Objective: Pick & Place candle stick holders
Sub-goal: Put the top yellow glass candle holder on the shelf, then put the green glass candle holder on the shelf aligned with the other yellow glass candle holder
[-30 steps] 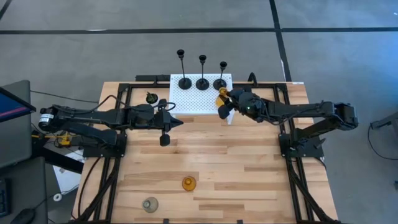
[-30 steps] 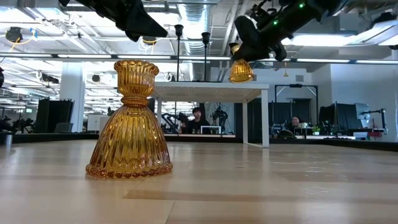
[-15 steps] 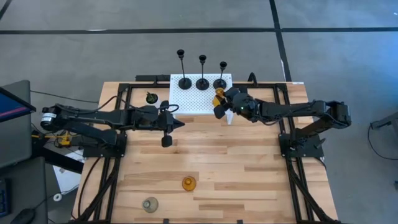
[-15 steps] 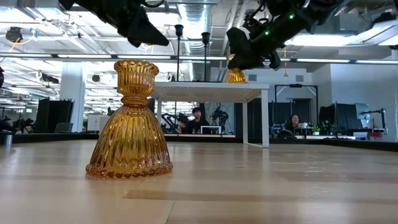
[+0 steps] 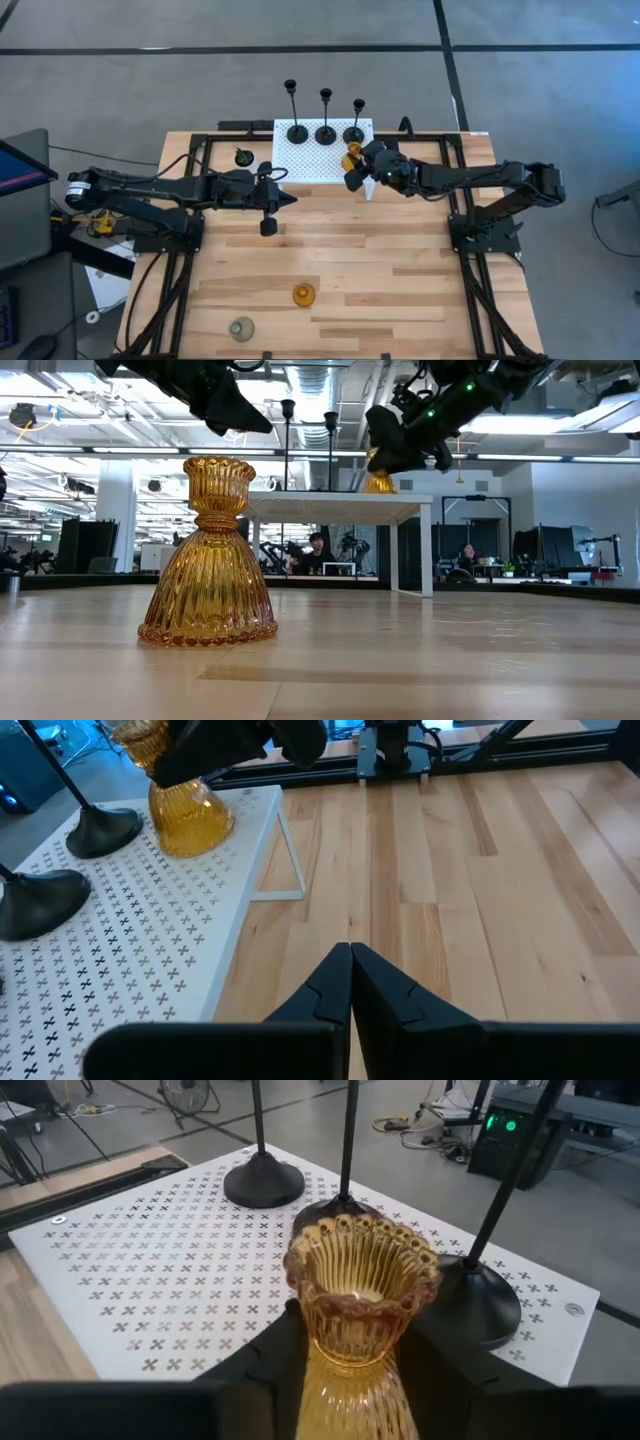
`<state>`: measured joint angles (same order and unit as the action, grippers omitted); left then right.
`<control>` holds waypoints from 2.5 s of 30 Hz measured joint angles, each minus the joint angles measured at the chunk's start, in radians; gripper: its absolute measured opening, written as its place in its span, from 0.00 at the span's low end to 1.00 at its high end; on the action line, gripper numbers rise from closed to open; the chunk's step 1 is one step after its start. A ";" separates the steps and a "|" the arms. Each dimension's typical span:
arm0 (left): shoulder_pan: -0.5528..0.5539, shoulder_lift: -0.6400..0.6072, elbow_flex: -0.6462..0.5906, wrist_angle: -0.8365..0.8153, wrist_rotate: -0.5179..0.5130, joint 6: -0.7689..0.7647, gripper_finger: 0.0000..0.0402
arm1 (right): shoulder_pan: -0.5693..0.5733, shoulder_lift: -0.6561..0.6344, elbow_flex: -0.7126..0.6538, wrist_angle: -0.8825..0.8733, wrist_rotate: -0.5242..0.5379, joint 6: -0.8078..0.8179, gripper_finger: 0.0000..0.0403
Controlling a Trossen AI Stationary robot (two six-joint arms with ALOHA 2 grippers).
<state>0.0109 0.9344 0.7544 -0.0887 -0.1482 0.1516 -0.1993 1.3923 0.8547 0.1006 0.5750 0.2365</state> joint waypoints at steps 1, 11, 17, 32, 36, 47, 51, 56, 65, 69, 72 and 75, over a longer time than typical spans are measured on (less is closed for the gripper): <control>0.000 0.000 0.000 0.000 0.000 0.000 0.02 | 0.000 0.001 0.000 -0.002 -0.001 -0.001 0.34; 0.000 0.000 0.000 0.000 0.000 0.000 0.02 | 0.000 0.001 -0.002 -0.033 -0.001 -0.004 0.53; 0.000 0.000 0.000 0.000 0.000 0.000 0.02 | 0.000 -0.023 -0.002 -0.055 0.001 -0.033 0.56; 0.000 0.000 0.001 0.000 0.000 0.000 0.02 | 0.095 -0.262 -0.002 -0.231 -0.091 -0.036 0.55; 0.000 -0.011 0.002 0.002 0.000 0.030 0.02 | 0.149 -0.322 -0.002 -0.322 -0.154 -0.037 0.51; -0.038 -0.089 0.002 -0.066 0.114 0.028 0.02 | 0.303 -0.340 -0.010 -0.585 -0.157 0.050 0.20; -0.100 -0.111 0.002 -0.116 0.159 0.027 0.02 | 0.348 -0.305 -0.021 -0.591 -0.157 0.050 0.04; -0.210 -0.122 0.002 -0.154 0.160 0.027 0.02 | 0.402 -0.255 -0.021 -0.571 -0.142 0.053 0.03; -0.376 -0.129 -0.048 -0.215 0.137 0.054 0.02 | 0.525 -0.189 -0.021 -0.500 -0.021 0.054 0.01; -0.409 -0.132 -0.125 -0.161 0.132 0.026 0.02 | 0.567 -0.174 -0.021 -0.486 0.027 0.054 0.01; -0.436 -0.132 -0.167 -0.148 0.132 -0.044 0.02 | 0.581 -0.176 -0.020 -0.467 0.032 0.055 0.00; -0.468 -0.132 -0.196 -0.133 0.133 -0.090 0.02 | 0.581 -0.176 -0.020 -0.417 0.040 0.055 0.00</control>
<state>-0.4572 0.8024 0.5583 -0.2219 -0.0148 0.0618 0.3813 1.2164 0.8345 -0.3162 0.6147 0.2913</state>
